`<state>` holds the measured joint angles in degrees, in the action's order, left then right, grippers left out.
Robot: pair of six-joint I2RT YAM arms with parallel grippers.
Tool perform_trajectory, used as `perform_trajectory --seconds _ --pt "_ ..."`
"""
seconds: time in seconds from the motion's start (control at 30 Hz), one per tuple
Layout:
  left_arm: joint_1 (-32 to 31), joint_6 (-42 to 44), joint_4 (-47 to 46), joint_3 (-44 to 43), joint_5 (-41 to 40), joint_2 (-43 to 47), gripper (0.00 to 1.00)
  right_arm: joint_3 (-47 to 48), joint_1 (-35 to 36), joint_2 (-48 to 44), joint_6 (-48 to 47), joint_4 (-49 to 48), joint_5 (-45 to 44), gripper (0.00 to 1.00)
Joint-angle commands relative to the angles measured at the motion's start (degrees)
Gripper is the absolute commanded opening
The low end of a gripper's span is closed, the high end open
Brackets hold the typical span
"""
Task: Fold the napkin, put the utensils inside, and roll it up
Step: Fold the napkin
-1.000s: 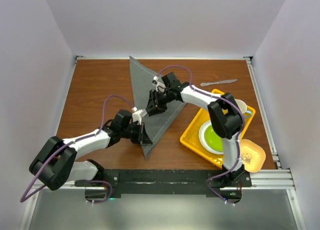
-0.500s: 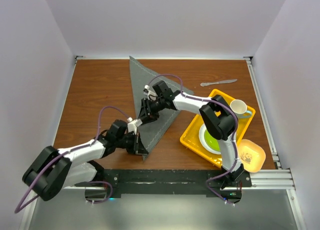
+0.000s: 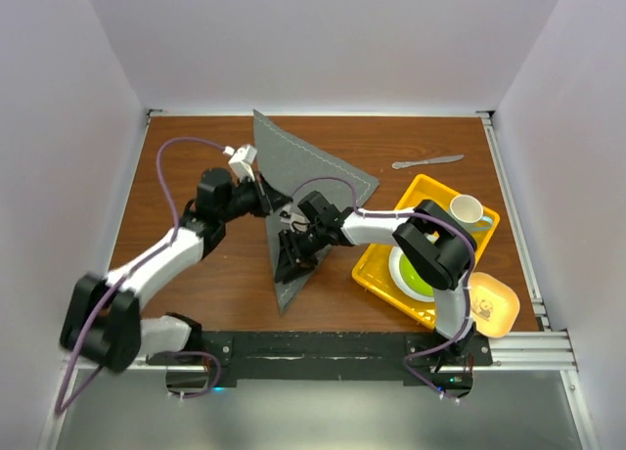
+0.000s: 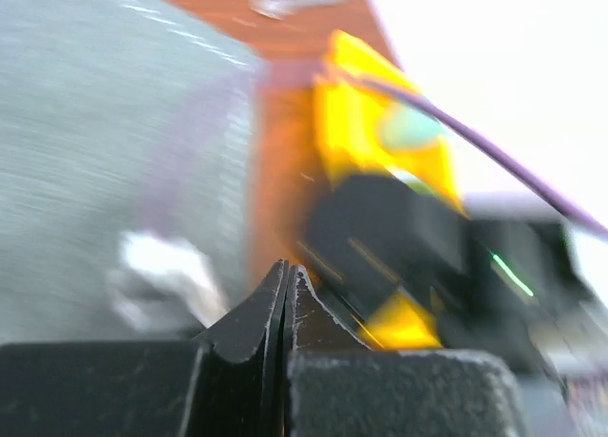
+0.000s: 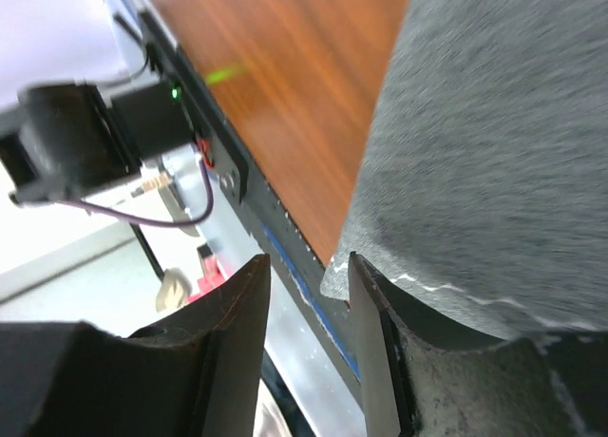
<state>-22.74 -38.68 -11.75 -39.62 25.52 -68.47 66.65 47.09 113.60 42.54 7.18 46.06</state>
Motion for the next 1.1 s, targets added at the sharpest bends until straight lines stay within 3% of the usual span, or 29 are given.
perform_trajectory --seconds 0.0,0.2,0.3,0.4,0.73,1.07 --pt "5.86 -2.98 -14.15 -6.85 0.22 -15.52 0.0 -3.01 0.55 -3.38 0.17 -6.21 2.63 0.4" --pt "10.87 -4.12 -22.69 -20.65 4.71 -41.26 0.0 -4.69 1.16 -2.43 1.14 -10.87 5.09 0.22" --pt "12.54 -5.18 -26.48 -26.89 6.47 -49.01 0.0 -5.12 1.78 -1.02 -1.23 -10.44 5.88 0.13" --pt "13.25 -5.09 -27.1 -31.82 6.21 -54.47 0.0 -6.7 1.95 -0.14 -1.41 -12.62 7.8 0.1" --pt "17.29 -8.08 -31.32 -41.32 4.63 -67.05 0.0 -9.96 2.74 3.11 -0.88 -17.11 11.42 0.08" --pt "19.75 -12.03 -33.51 -47.3 4.89 -72.42 0.0 -6.19 3.45 2.07 -5.63 -7.46 10.8 0.07"
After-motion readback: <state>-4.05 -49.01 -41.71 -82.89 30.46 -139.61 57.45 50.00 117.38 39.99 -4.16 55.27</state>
